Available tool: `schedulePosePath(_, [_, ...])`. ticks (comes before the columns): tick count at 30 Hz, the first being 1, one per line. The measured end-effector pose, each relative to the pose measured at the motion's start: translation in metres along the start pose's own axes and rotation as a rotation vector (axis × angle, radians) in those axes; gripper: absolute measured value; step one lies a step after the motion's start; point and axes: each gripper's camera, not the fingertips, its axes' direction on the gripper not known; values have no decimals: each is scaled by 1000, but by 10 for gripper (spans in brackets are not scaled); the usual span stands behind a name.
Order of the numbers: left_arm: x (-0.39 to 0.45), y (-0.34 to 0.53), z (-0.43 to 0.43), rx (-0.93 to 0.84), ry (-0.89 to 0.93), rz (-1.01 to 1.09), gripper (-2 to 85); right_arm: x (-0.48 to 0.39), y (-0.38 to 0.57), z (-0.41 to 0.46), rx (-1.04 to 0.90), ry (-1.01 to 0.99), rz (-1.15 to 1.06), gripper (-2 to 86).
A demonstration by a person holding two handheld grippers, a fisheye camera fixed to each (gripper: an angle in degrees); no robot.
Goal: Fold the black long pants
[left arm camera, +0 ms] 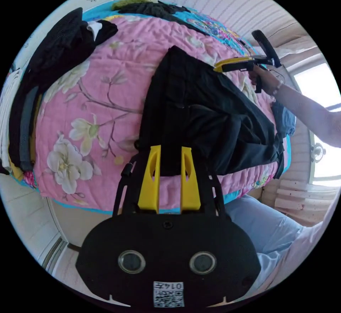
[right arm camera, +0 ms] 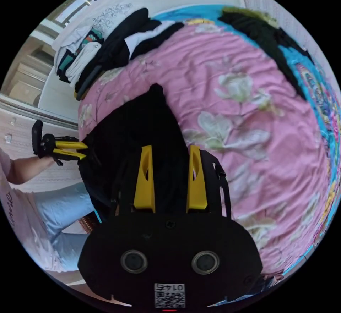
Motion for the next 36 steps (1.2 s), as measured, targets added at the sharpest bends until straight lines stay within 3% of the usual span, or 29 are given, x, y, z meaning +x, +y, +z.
schedulePosePath(1, [-4, 9, 12, -25, 14, -7, 65, 6, -7, 21, -97, -43, 35, 136])
schedulePosePath(3, [-11, 28, 13, 74, 45, -14, 38, 5, -4, 16, -78, -13, 28, 126])
schedulePosePath(6, [-21, 31, 13, 48, 145, -50, -4, 5, 6, 6, -92, -24, 8, 52])
schedulePosePath(11, [-20, 32, 1, 53, 106, -16, -9, 4, 18, -28, -75, -74, -22, 18])
schedulePosePath(17, [-21, 49, -28, 120, 79, -19, -10, -30, 25, -85, -12, -109, -225, 12])
schedulePosePath(24, [-55, 83, -111, 271, -39, -159, -10, -65, -33, -123, 144, -266, -389, 27])
schedulePosePath(27, [-93, 92, -108, 285, -116, -259, -10, -80, -74, -101, 237, -186, -272, 47])
schedulePosePath(30, [-125, 85, -70, 253, -175, -344, -10, -78, -85, -62, 197, -81, -100, 46])
schedulePosePath(33, [-132, 97, -53, 248, -114, -406, -10, -75, -40, -61, 238, -153, 6, 34])
schedulePosePath(36, [-97, 108, -57, 263, -187, -329, -10, -77, 45, -50, 212, -100, 146, 17])
